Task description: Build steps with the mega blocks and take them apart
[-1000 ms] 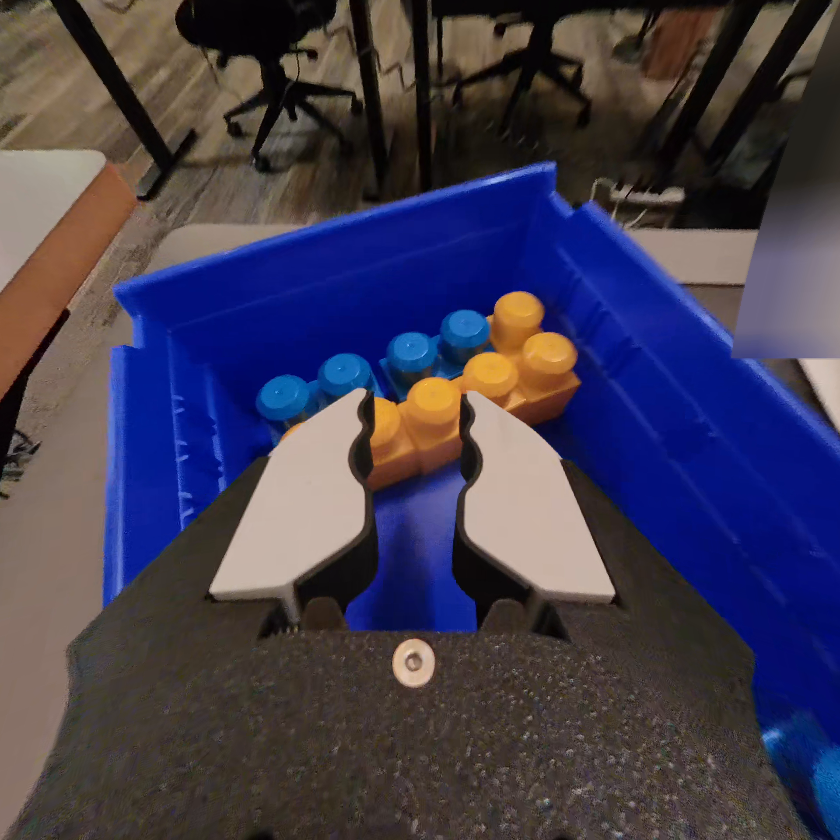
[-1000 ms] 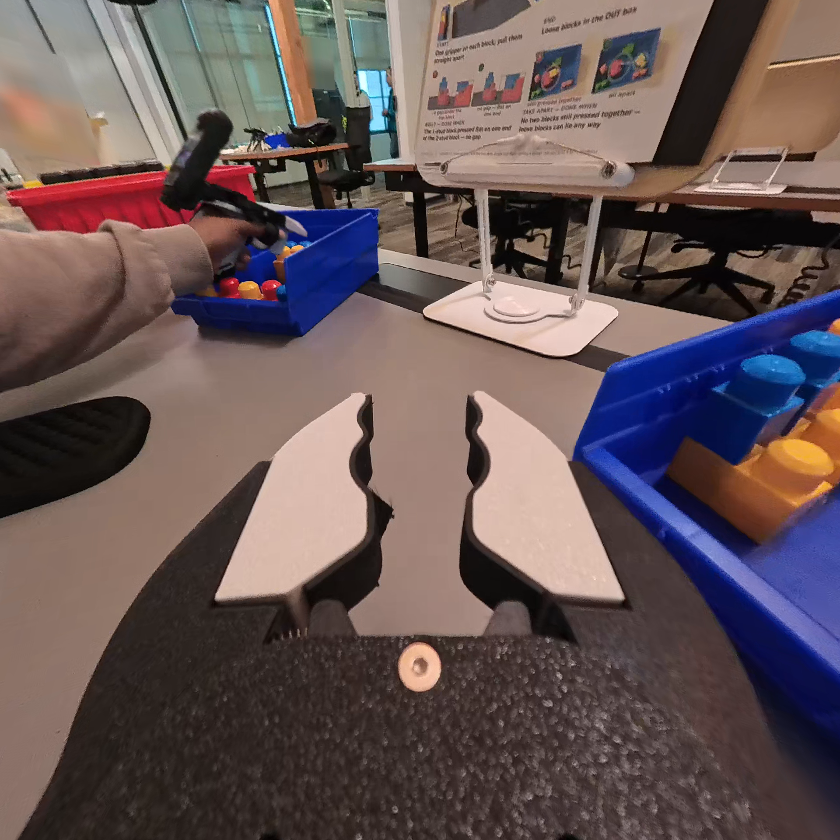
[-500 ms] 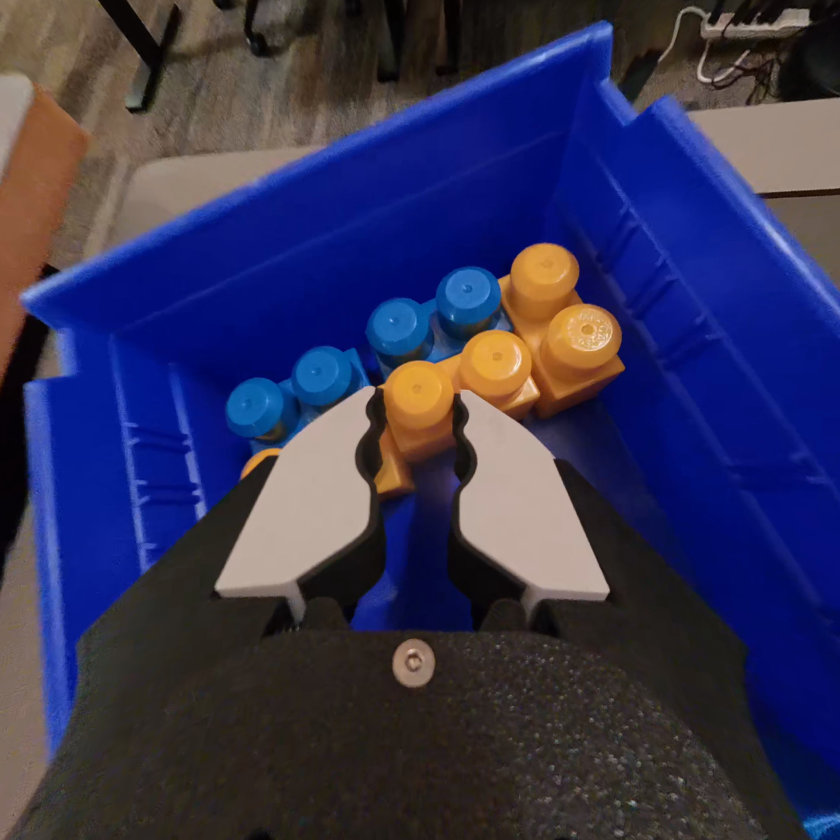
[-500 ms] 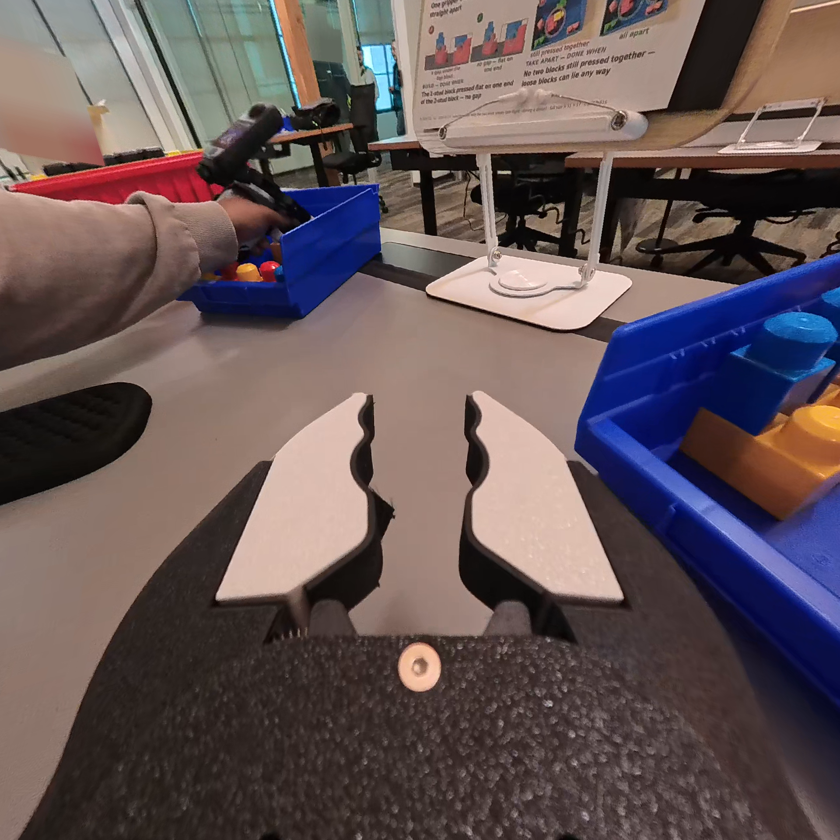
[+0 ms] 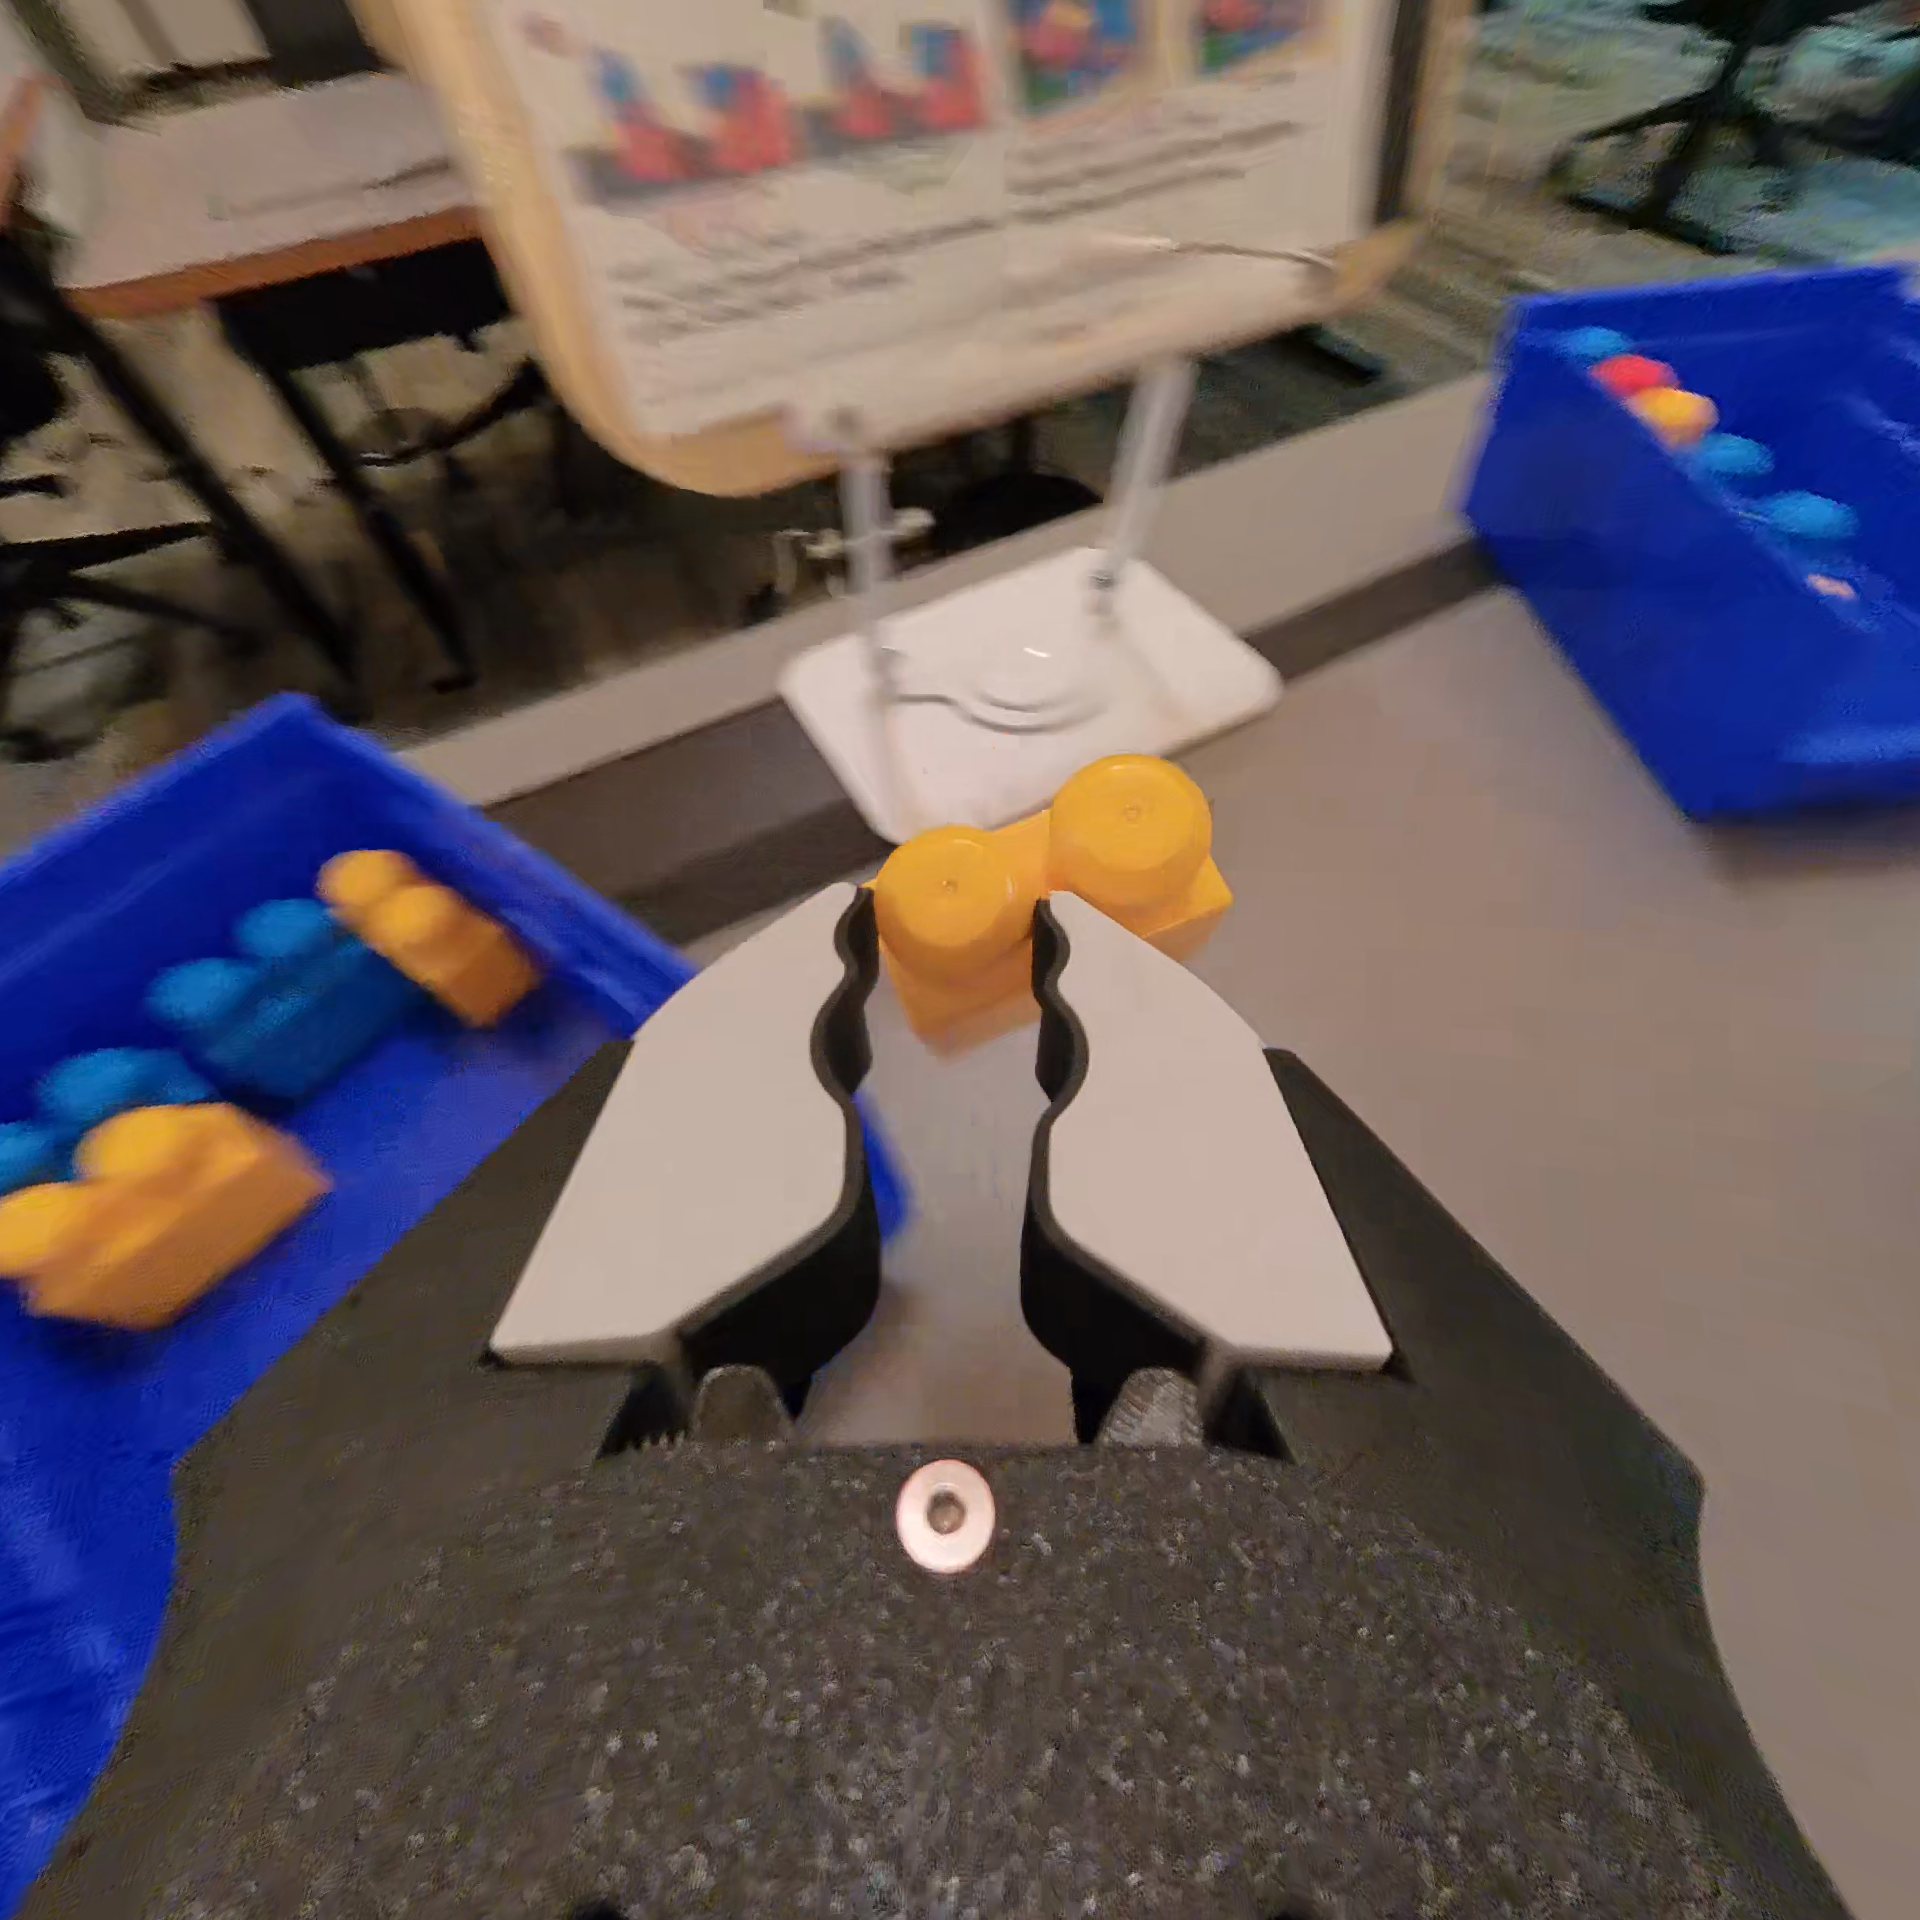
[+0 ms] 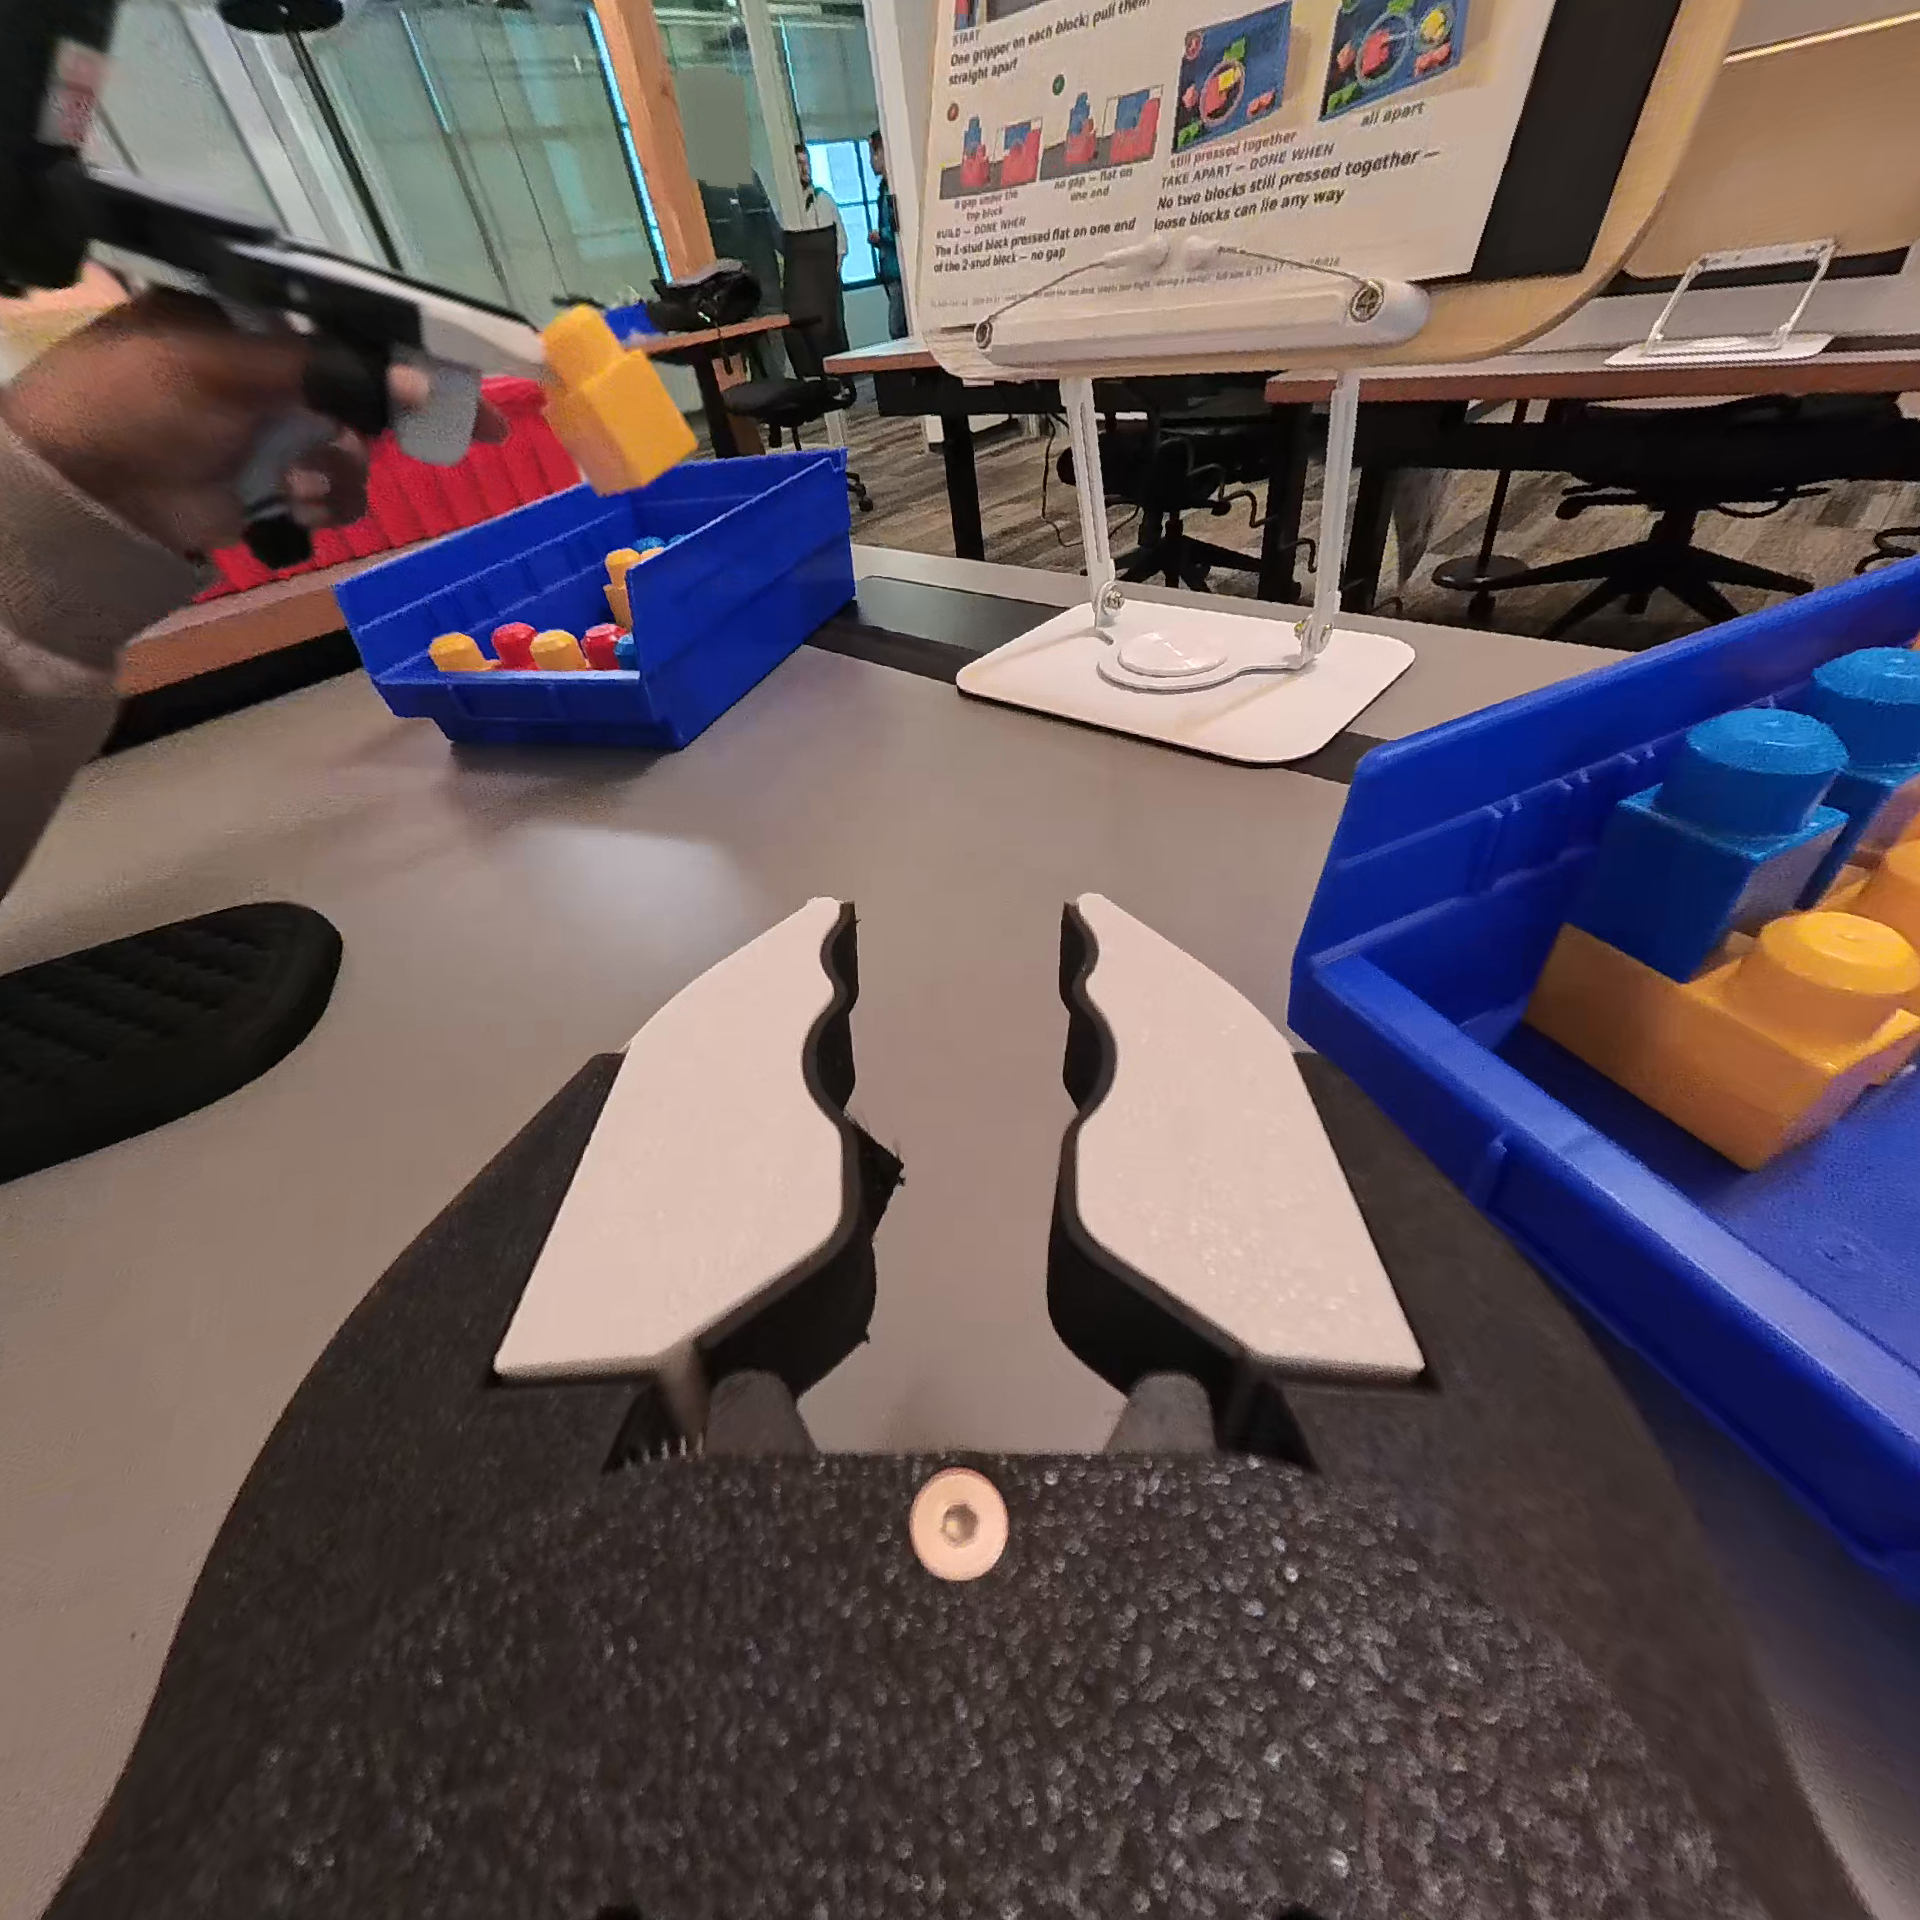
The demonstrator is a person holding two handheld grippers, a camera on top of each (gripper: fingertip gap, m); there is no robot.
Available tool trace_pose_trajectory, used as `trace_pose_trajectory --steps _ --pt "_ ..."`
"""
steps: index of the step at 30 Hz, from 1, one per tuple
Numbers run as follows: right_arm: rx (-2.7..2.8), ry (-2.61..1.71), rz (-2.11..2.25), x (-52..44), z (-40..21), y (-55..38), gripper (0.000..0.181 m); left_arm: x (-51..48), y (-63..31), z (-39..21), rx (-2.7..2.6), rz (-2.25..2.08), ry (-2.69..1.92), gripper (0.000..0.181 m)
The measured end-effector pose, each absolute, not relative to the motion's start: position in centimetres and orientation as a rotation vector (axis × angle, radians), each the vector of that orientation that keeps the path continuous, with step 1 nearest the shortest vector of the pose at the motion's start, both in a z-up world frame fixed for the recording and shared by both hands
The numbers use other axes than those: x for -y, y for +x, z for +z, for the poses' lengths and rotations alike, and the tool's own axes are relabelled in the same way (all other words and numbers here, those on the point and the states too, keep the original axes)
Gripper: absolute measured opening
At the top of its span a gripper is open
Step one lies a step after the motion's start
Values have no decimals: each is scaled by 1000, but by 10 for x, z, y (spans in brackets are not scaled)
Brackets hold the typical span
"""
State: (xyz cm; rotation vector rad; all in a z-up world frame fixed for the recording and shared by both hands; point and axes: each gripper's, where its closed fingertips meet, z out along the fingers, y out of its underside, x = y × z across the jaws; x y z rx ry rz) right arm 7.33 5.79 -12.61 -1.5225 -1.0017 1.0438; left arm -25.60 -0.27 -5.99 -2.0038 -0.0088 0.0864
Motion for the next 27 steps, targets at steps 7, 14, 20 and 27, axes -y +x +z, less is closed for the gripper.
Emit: trace_pose_trajectory --steps 7,14,20,27 --pt "1008 -1527 1016 -58 -129 74 37 24 -81 -145 -250 -223 -2160 29" --pt "1008 -1528 1016 -58 -129 77 36 34 -14 -199 -443 -257 -2293 28" --pt "1006 -1529 1019 -59 -128 78 36 36 -7 -193 -426 -345 -2273 43" --pt "999 -1523 1034 -58 -125 79 36 26 -166 -113 -192 2 -2153 45"
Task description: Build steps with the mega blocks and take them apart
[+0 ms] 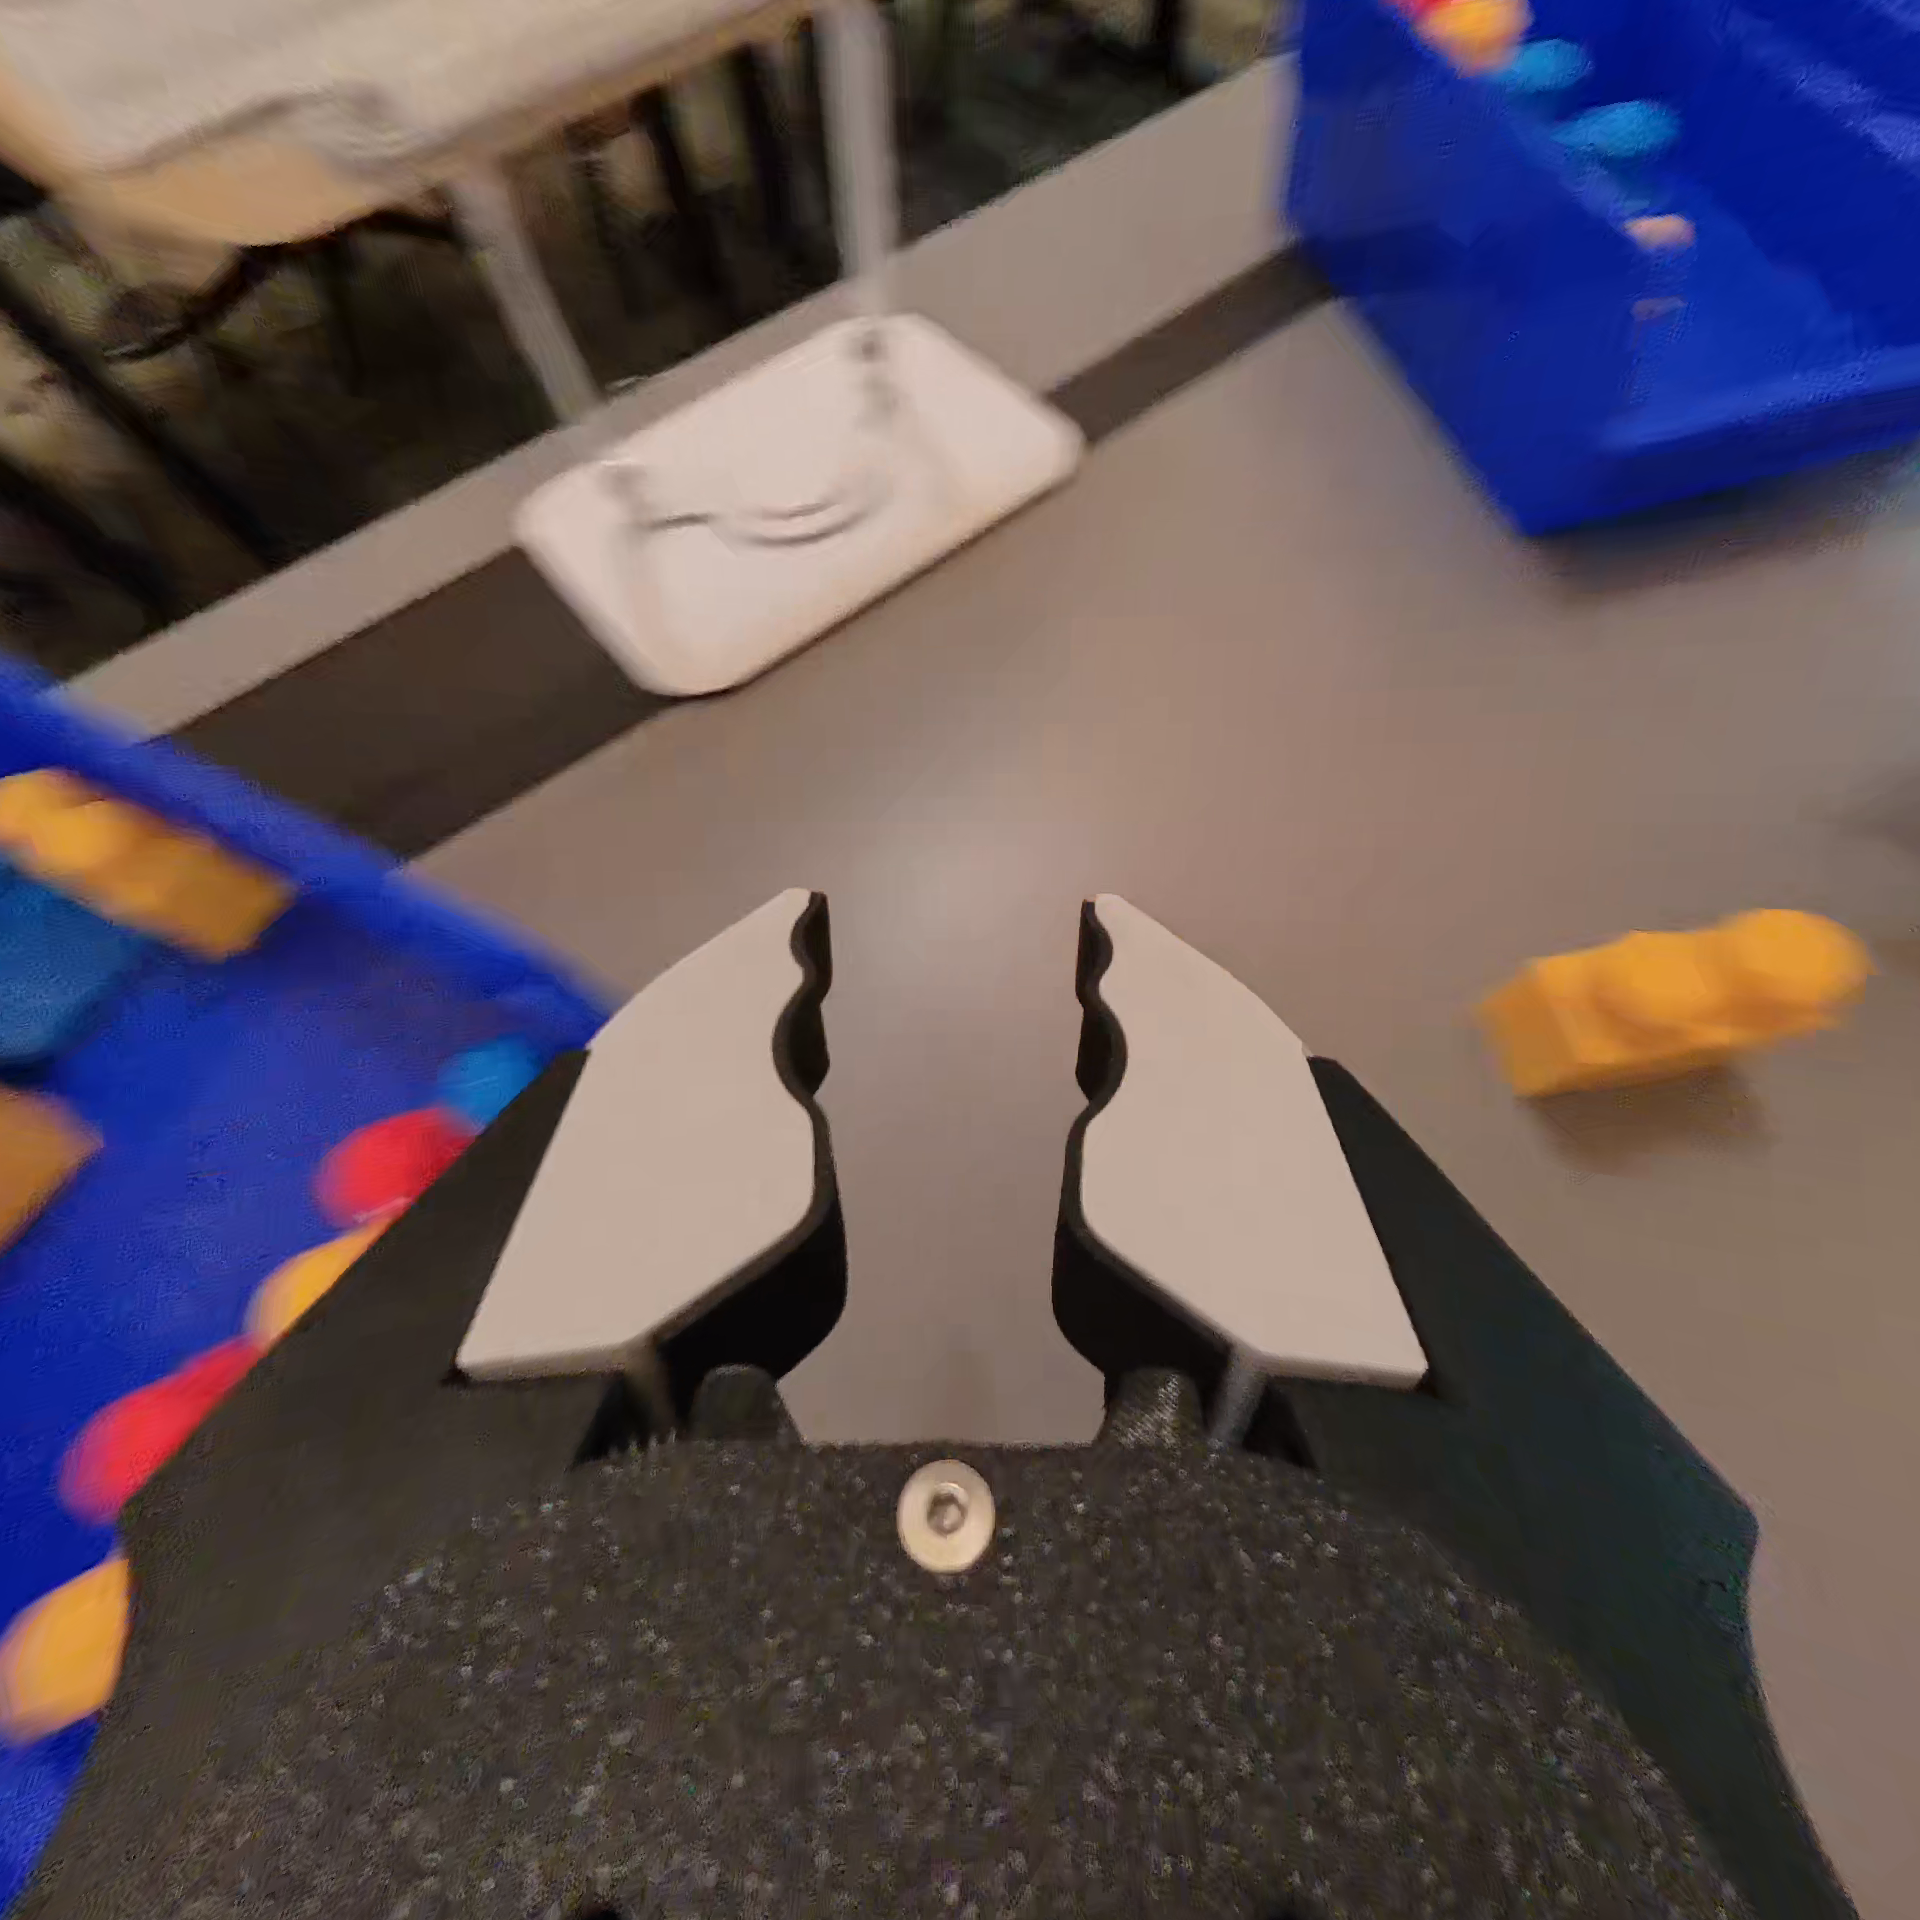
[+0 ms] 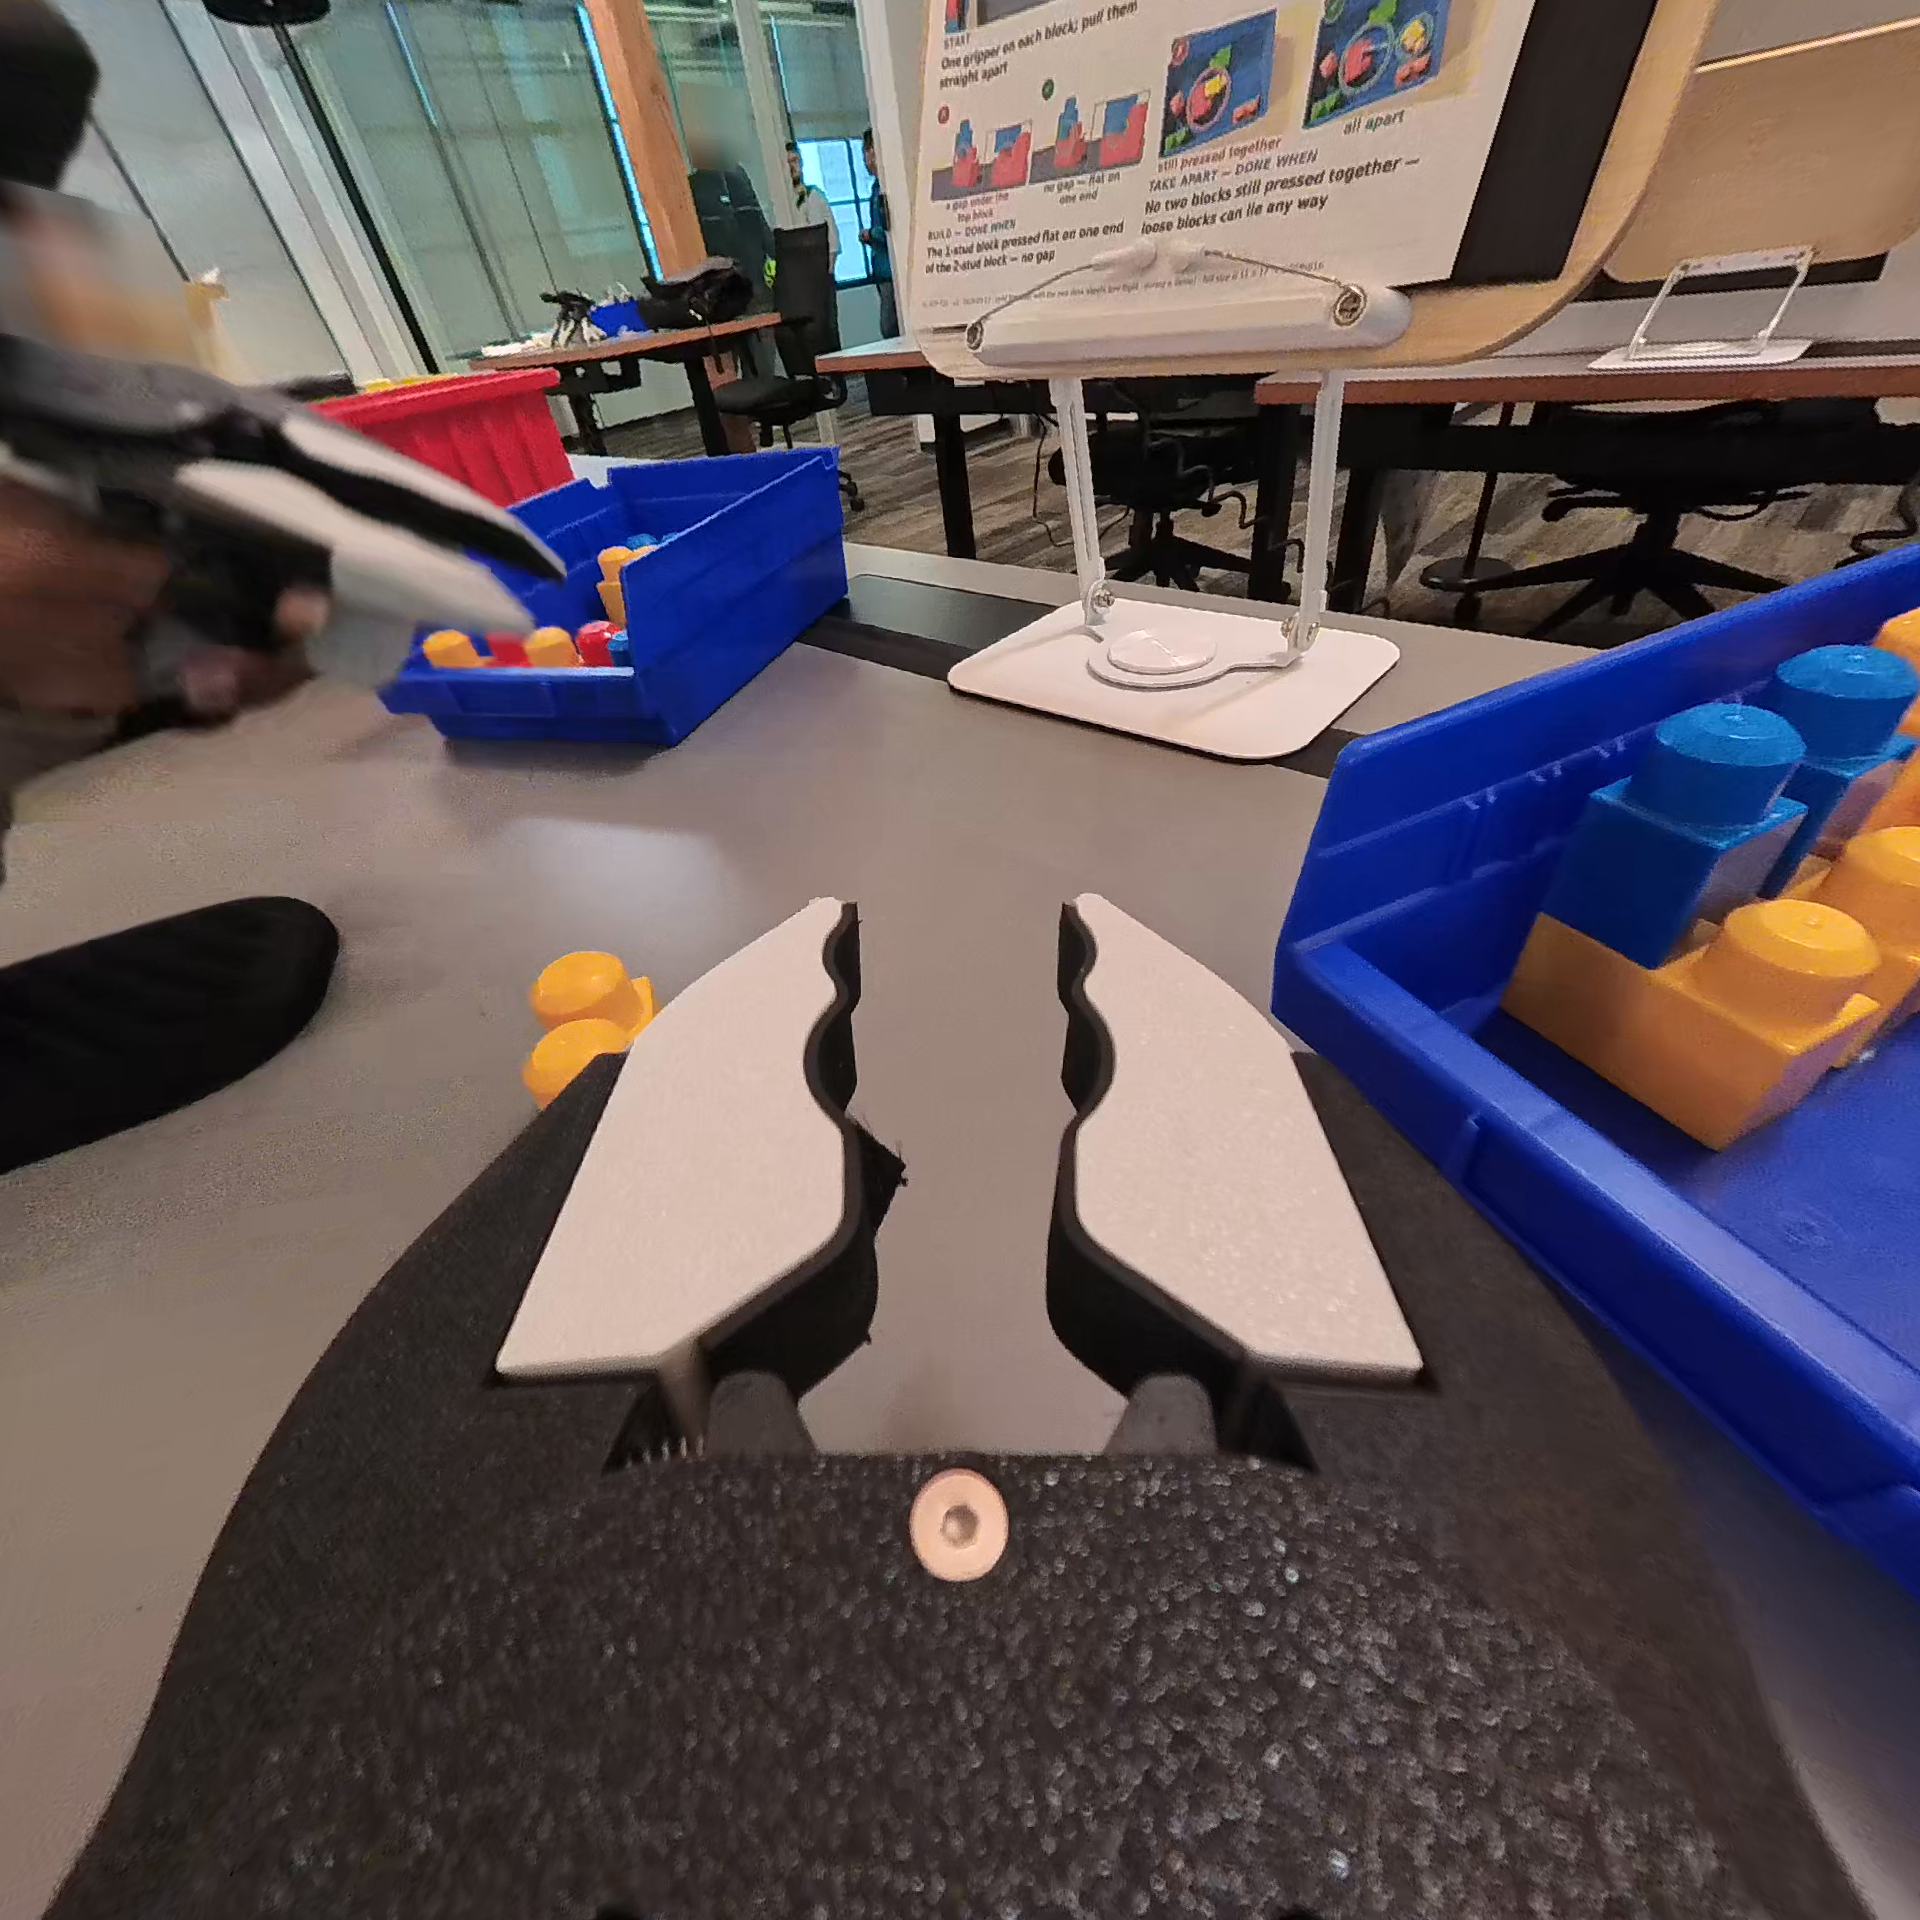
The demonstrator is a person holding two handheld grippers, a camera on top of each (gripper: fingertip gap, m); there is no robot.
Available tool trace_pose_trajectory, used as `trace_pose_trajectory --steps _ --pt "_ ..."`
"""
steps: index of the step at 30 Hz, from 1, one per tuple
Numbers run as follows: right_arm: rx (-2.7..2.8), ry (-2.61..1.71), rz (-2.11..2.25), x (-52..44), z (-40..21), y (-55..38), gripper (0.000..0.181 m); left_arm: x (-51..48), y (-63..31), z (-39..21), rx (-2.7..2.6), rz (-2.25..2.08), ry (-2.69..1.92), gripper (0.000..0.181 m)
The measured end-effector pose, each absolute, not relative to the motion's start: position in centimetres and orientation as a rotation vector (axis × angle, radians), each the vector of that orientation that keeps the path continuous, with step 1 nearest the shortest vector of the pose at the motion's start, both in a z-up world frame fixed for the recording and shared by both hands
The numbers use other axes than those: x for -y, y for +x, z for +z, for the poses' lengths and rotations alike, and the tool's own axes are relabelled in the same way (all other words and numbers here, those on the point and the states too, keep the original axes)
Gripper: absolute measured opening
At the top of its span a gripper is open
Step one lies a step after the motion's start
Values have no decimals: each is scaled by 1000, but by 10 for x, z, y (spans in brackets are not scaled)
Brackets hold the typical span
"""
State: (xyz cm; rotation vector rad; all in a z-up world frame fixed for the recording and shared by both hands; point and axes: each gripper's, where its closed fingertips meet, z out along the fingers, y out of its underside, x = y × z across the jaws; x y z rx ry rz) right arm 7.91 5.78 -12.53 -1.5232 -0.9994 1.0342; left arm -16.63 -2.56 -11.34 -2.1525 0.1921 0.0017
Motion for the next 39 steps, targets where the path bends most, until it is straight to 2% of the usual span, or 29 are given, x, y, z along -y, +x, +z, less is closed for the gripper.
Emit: trace_pose_trajectory --steps 4,8,13,15,17,21,25,30,34,39 --pt "1017 -1518 1041 -54 -125 78 36 39 -290 -103 -69 190 -2269 44" --pt "1034 -1516 1034 -52 -126 76 36 68 -368 -137 -106 276 -2530 44" --pt "1039 -1529 1040 -52 -129 76 36 87 -392 -177 -264 234 -2720 48" --pt "1044 -1536 1041 -52 -132 75 36 91 -393 -189 -282 210 -2785 43" --pt "1046 -1542 1040 -52 -133 75 36 95 -394 -195 -235 182 -2851 29" --pt "1037 -1548 1041 -54 -133 77 36 95 -397 -189 -229 230 -2882 28" --pt "1034 -1555 1048 -55 -135 77 36 83 -369 -148 -280 260 -2760 28" --pt "1059 -1555 1054 -52 -137 74 36 74 -273 -104 -537 213 -2580 28" --pt "1080 -1551 1052 -48 -139 72 36 72 -182 -108 -767 101 -2478 28" --pt "1136 -1519 1090 -37 -139 67 36 68 -105 -142 -923 -78 -2450 27"
